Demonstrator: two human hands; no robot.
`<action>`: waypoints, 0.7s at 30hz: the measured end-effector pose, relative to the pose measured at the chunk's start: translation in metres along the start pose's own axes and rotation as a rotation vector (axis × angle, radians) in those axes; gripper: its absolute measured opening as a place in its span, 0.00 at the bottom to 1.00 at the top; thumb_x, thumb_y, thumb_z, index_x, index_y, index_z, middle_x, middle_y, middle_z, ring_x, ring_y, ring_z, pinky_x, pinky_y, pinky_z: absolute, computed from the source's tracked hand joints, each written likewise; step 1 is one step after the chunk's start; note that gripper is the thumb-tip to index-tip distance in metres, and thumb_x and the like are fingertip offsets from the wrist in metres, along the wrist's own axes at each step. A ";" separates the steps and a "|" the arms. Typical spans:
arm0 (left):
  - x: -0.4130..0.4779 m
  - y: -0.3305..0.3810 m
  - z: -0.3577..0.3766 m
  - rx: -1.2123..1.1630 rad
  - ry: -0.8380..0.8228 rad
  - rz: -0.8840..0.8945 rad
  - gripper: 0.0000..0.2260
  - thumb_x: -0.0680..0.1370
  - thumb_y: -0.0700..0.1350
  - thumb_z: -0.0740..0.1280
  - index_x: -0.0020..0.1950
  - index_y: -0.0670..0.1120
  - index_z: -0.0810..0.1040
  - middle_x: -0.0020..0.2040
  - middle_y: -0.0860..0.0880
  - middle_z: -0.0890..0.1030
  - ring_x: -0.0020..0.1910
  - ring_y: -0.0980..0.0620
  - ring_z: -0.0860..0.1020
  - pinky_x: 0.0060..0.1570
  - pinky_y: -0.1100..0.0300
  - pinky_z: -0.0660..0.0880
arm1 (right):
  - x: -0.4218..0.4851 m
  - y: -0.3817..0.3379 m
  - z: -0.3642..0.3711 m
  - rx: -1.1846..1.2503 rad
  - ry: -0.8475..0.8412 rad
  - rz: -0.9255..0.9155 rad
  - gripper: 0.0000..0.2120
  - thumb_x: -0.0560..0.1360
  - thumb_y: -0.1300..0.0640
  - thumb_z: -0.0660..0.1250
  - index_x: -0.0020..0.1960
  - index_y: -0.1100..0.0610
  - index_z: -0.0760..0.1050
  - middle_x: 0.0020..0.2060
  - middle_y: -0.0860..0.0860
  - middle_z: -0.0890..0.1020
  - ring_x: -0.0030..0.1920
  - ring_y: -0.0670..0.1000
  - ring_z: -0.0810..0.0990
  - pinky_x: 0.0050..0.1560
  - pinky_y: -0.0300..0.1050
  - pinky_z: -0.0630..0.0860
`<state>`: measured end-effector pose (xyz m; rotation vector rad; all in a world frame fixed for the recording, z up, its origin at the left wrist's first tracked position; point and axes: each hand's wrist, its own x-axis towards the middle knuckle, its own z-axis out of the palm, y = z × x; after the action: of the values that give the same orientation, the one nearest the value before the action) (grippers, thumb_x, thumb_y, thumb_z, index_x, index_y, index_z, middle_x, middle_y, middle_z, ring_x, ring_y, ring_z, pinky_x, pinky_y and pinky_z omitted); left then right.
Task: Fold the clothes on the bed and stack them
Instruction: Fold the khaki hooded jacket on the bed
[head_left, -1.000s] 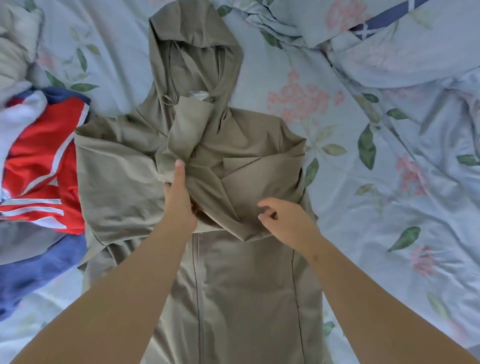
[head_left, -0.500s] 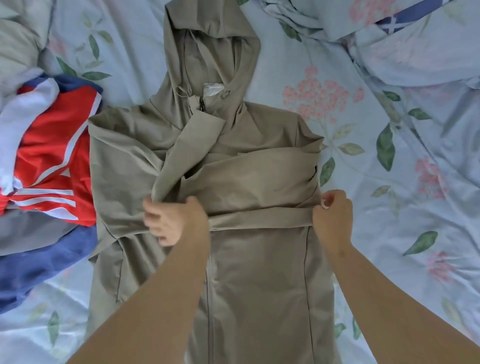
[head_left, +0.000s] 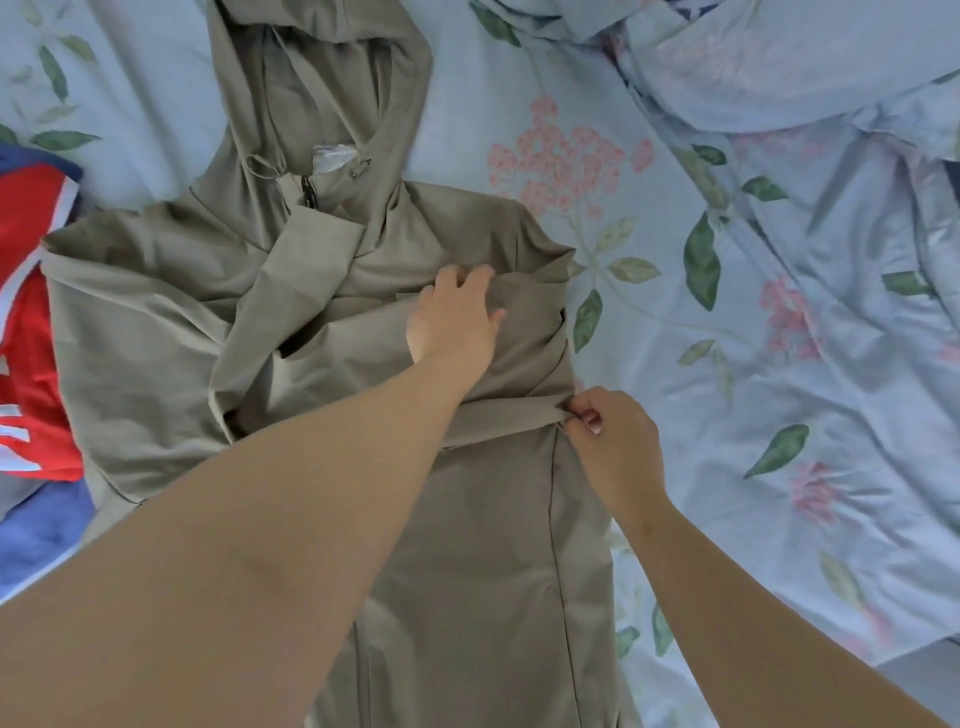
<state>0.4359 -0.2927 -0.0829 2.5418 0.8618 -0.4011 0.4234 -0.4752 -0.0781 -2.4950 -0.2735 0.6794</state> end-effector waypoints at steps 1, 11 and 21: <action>0.003 0.000 -0.002 -0.077 0.008 0.032 0.14 0.81 0.50 0.59 0.66 0.50 0.72 0.66 0.47 0.68 0.60 0.45 0.72 0.48 0.54 0.69 | -0.001 0.004 -0.001 -0.020 -0.010 0.000 0.03 0.74 0.61 0.65 0.45 0.57 0.77 0.39 0.46 0.75 0.44 0.51 0.74 0.49 0.45 0.71; 0.012 -0.033 -0.009 -0.442 0.078 -0.199 0.12 0.80 0.44 0.59 0.63 0.46 0.71 0.65 0.44 0.71 0.60 0.45 0.72 0.52 0.60 0.65 | 0.015 0.001 -0.009 -0.015 -0.037 0.105 0.09 0.73 0.65 0.58 0.46 0.56 0.75 0.48 0.51 0.77 0.50 0.58 0.76 0.53 0.56 0.73; -0.003 -0.071 -0.020 -0.243 0.141 -0.234 0.10 0.82 0.44 0.55 0.56 0.43 0.74 0.56 0.42 0.77 0.57 0.41 0.73 0.55 0.48 0.69 | 0.029 -0.026 0.009 -0.593 -0.241 -0.148 0.20 0.79 0.51 0.53 0.71 0.52 0.64 0.71 0.45 0.65 0.72 0.48 0.59 0.68 0.52 0.58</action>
<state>0.3918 -0.2332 -0.0856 2.2741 1.1895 -0.1741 0.4417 -0.4404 -0.0830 -2.8954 -0.8470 0.9447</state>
